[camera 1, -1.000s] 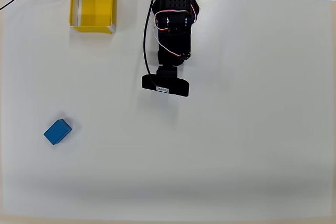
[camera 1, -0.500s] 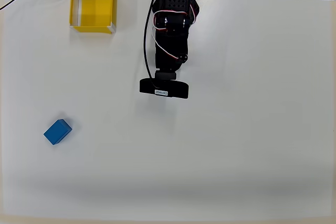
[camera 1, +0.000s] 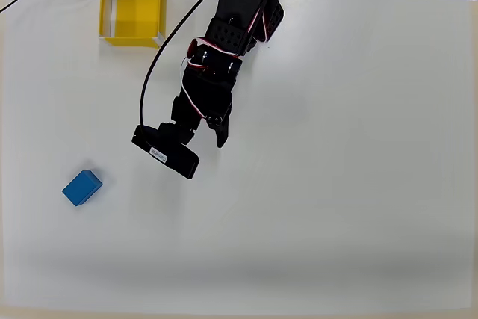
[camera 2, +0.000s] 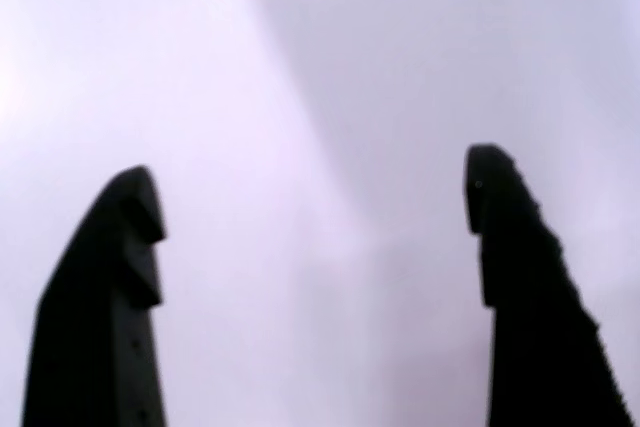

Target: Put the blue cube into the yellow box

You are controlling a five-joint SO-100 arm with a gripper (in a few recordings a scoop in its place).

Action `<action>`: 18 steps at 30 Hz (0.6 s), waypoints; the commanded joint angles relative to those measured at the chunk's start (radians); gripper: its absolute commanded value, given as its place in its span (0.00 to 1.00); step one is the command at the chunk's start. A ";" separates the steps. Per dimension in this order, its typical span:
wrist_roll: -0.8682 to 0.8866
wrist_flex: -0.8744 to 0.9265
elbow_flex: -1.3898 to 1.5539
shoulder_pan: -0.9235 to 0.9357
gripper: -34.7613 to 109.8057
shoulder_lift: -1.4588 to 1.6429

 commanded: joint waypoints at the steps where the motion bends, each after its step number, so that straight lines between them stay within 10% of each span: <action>1: 0.012 -0.086 -0.247 0.104 0.49 -0.144; 18: 0.064 -0.178 -0.853 0.342 0.59 -0.841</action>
